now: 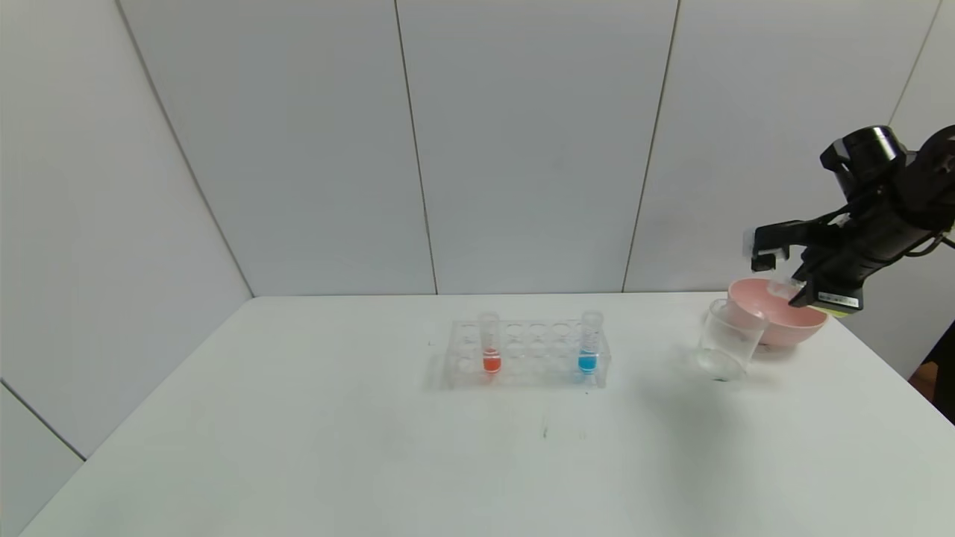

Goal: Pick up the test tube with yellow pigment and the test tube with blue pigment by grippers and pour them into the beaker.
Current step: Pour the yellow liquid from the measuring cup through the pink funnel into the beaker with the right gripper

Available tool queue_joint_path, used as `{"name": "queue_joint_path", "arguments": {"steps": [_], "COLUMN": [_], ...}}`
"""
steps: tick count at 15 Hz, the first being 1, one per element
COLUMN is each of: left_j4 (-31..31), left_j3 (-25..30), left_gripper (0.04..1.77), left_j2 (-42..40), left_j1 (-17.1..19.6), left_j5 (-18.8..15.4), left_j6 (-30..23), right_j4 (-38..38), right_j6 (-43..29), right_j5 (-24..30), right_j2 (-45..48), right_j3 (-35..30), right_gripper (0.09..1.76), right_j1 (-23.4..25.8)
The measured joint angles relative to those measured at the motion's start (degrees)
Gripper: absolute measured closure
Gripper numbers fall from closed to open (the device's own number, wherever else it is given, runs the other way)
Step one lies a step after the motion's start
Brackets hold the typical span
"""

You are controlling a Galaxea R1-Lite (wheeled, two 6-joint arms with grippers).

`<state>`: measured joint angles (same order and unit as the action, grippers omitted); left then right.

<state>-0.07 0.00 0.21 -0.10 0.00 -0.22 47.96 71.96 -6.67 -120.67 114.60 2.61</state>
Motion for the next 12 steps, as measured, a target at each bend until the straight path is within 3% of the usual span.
{"name": "queue_joint_path", "arguments": {"steps": [12], "left_j4": [0.0], "left_j3": [0.0], "left_gripper": [0.05], "left_j2": [0.0], "left_j1": [0.0], "left_j5": [0.0], "left_j6": [0.0], "right_j4": [-2.2], "right_j6": [1.0], "right_j5": [-13.4], "right_j2": [-2.4], "right_j3": [0.0], "right_gripper": [1.35], "right_j1": [-4.5]}}
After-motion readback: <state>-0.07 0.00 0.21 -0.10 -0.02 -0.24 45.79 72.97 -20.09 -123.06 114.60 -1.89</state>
